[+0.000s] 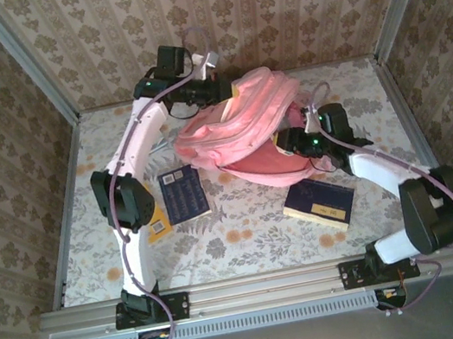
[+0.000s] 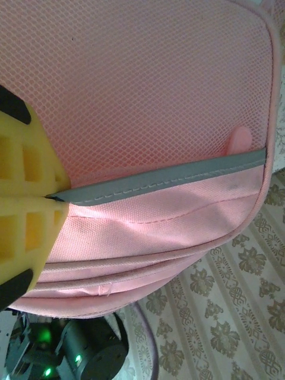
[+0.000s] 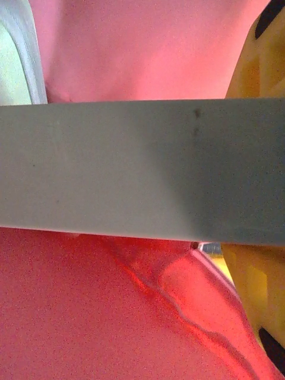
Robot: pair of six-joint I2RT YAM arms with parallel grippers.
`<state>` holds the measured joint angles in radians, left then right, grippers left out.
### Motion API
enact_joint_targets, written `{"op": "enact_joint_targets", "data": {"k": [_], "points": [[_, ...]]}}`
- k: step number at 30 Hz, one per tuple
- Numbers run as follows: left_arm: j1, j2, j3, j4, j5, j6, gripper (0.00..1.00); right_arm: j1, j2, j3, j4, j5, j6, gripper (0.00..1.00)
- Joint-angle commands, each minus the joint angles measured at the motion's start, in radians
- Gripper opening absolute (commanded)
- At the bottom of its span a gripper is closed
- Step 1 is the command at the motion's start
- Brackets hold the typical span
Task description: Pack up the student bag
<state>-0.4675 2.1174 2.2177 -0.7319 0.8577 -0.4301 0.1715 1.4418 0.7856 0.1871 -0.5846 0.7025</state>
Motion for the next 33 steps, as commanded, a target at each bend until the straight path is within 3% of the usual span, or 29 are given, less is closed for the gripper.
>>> {"op": "enact_joint_targets", "data": {"k": [1,5,11,14,17,20,24,33], "points": [[0.004,-0.082,0.034,0.091,0.104,-0.021,0.0,0.017,0.075,0.067,0.133,-0.112,0.061,0.0],[0.004,-0.08,0.037,0.094,0.115,-0.023,0.0,0.055,0.211,0.173,0.157,-0.131,0.126,0.01],[0.005,-0.076,0.036,0.095,0.121,-0.025,0.0,0.146,0.359,0.328,0.127,0.022,0.209,0.08],[0.037,-0.076,0.036,0.098,0.123,-0.027,0.0,0.182,0.446,0.431,0.055,0.125,0.235,0.21],[0.052,-0.074,0.034,0.1,0.121,-0.035,0.0,0.209,0.514,0.483,0.086,0.202,0.272,0.49],[0.065,-0.076,0.022,0.106,0.12,-0.041,0.0,0.229,0.556,0.52,0.113,0.218,0.279,0.63],[0.079,-0.08,0.01,0.111,0.119,-0.043,0.0,0.235,0.521,0.505,0.055,0.256,0.221,0.78],[0.098,-0.086,-0.012,0.116,0.094,-0.043,0.0,0.235,0.315,0.364,-0.036,0.353,0.052,0.81]]}}
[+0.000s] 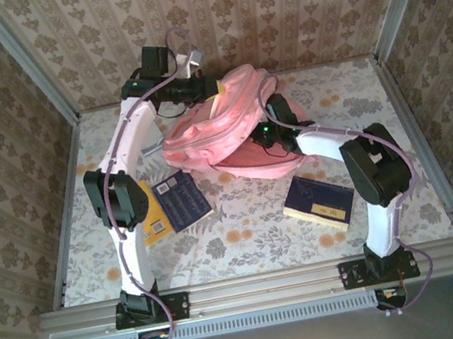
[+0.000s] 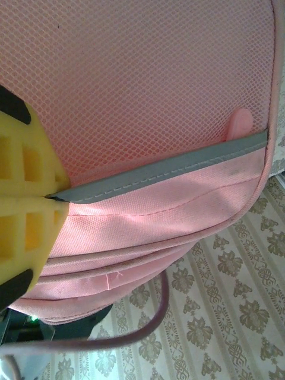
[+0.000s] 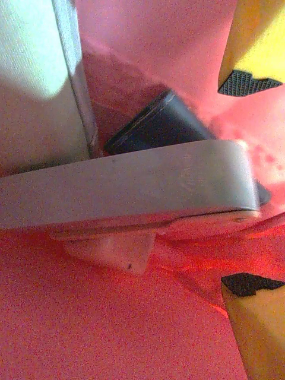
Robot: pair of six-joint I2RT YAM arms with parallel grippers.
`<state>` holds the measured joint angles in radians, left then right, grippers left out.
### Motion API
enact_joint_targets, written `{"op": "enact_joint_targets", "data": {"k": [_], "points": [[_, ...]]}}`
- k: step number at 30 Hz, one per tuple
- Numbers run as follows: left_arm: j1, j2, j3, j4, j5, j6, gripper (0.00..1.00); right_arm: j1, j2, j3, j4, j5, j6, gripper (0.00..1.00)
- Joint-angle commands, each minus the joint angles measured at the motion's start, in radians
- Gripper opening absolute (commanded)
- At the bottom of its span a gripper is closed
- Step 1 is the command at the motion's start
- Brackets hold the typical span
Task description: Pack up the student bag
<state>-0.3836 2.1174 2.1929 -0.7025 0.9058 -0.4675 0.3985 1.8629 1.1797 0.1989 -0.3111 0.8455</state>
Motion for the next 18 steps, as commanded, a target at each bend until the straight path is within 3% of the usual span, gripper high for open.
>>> {"op": "enact_joint_targets", "data": {"k": [1,11,18], "points": [[0.014,-0.085,0.012,0.084,0.043,-0.005,0.0,0.007,-0.134,-0.044,-0.064,0.105,-0.104,0.82],[-0.028,-0.076,-0.014,0.055,-0.026,0.028,0.0,0.007,-0.449,-0.18,-0.268,0.369,-0.324,0.79],[-0.128,-0.076,-0.112,0.073,-0.114,0.045,0.0,0.001,-0.66,-0.252,-0.492,0.517,-0.295,0.77]]}}
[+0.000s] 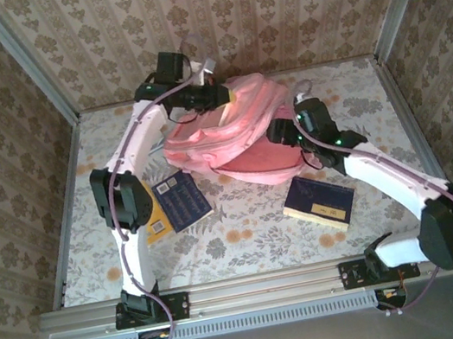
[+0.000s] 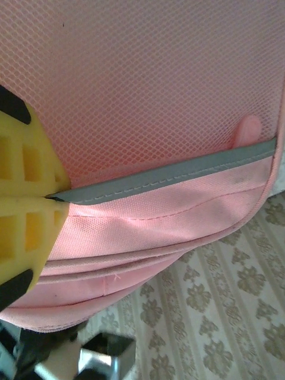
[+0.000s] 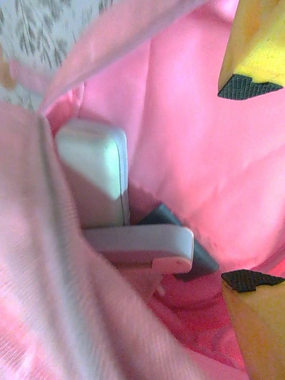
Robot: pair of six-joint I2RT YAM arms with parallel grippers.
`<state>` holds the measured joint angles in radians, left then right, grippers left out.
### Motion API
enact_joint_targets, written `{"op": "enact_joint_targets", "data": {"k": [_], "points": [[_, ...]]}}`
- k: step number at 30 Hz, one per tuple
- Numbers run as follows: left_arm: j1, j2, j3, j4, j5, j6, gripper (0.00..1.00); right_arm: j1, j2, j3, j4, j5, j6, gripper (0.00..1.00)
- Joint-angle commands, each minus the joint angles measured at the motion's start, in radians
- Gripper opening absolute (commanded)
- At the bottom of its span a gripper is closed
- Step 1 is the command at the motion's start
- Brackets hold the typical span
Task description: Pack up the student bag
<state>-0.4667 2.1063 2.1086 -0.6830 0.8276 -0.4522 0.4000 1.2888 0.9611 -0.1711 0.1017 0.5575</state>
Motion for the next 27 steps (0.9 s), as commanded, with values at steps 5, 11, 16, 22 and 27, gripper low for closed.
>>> {"op": "enact_joint_targets", "data": {"k": [5,11,16,22,27], "points": [[-0.096,-0.053,-0.107,0.109,-0.096,0.0,0.01,0.001,-0.227,-0.129,-0.161,0.073,-0.005,0.77],[-0.116,-0.05,-0.159,0.163,-0.132,-0.043,0.12,0.005,-0.272,-0.165,-0.232,-0.005,-0.02,0.78],[-0.105,-0.153,-0.228,0.172,-0.178,-0.041,0.32,0.007,-0.289,-0.154,-0.279,-0.045,-0.044,0.79],[-0.061,-0.429,-0.461,0.158,-0.323,-0.03,0.49,0.048,-0.309,-0.128,-0.329,-0.097,-0.075,0.79],[-0.027,-0.704,-0.766,0.119,-0.476,-0.038,0.54,0.175,-0.269,-0.132,-0.36,-0.1,-0.099,0.79]]}}
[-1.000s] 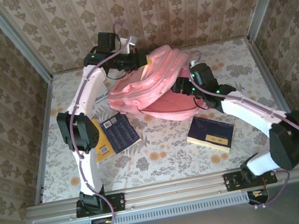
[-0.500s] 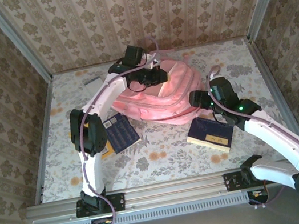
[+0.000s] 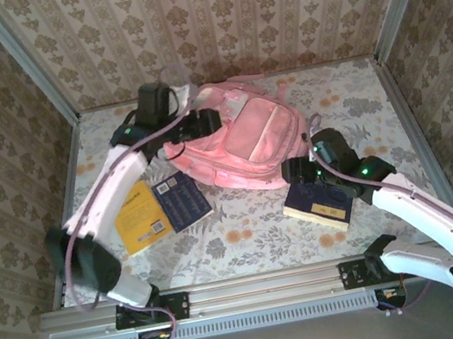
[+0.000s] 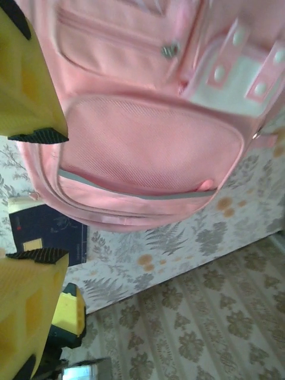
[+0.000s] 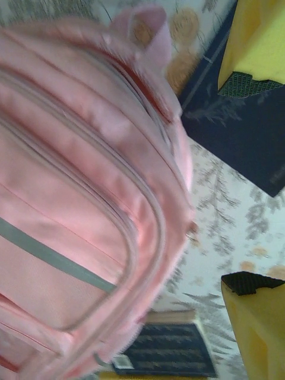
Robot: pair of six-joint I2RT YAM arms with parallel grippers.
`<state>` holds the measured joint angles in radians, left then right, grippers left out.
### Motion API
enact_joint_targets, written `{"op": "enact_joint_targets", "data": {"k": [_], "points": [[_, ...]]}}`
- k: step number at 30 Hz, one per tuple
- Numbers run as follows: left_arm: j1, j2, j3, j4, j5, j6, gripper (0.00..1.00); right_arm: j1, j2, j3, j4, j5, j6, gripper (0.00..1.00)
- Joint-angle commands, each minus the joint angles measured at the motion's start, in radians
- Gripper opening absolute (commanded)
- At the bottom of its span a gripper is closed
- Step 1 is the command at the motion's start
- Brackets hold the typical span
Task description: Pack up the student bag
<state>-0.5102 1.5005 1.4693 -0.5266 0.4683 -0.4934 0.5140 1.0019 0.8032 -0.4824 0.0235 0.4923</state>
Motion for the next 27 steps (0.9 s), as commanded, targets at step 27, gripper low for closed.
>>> {"op": "enact_joint_targets", "data": {"k": [27], "points": [[0.558,-0.385,-0.939,0.228,-0.07,-0.361,0.66,0.352,1.124,0.735,0.113,-0.166,0.22,0.81]]}}
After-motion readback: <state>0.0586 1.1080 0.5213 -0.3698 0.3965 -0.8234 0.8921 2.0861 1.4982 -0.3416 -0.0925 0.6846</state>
